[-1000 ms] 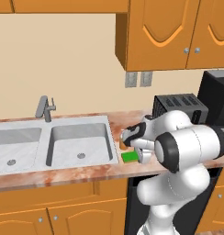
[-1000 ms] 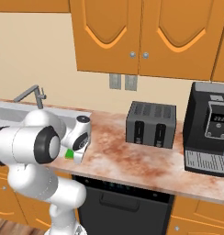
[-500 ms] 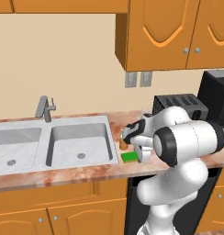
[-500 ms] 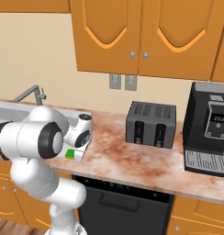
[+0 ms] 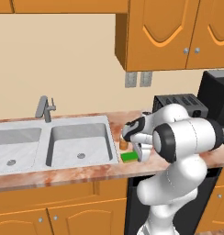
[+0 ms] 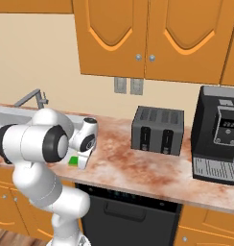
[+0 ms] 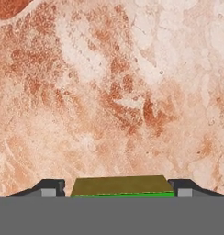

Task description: Restock the sink supplies by placing the sponge and soap dispenser on the counter and next to the sink. Make sure the soap dispenser is upright.

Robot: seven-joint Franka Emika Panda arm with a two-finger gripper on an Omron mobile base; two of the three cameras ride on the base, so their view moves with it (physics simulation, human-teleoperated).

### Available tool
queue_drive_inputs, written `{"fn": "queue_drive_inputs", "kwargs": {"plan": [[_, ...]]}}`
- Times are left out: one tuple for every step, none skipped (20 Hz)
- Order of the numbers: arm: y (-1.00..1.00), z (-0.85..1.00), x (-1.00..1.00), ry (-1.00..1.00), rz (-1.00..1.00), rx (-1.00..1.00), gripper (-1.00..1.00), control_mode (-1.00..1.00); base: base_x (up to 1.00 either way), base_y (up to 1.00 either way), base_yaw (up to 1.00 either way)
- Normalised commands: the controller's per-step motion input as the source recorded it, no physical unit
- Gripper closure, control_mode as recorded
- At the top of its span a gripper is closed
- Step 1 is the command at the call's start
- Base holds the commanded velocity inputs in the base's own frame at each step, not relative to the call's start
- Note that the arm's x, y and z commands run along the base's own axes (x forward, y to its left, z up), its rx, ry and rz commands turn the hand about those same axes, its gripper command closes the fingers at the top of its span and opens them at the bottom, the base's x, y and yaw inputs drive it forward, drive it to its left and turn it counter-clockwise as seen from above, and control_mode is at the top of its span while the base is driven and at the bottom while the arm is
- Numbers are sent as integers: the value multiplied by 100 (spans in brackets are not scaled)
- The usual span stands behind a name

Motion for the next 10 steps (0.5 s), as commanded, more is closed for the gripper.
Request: {"fn": "queue_drive_inputs", "kwargs": {"plan": [[0,0,0,0,0,3,-100,-100,0,0,0],[0,1,0,0,0,3,-100,-100,0,0,0],[0,4,0,0,0,3,-100,-100,0,0,0],[0,12,0,0,0,3,-100,-100,0,0,0],[0,16,0,0,0,3,-100,-100,0,0,0],[0,21,0,0,0,3,-100,-100,0,0,0],[0,26,0,0,0,3,-100,-100,0,0,0],[0,31,-1,0,0,3,-100,-100,0,0,0],[0,36,-9,0,0,2,-100,-100,0,0,0],[0,41,-11,0,0,1,-100,-100,0,0,0]]}}
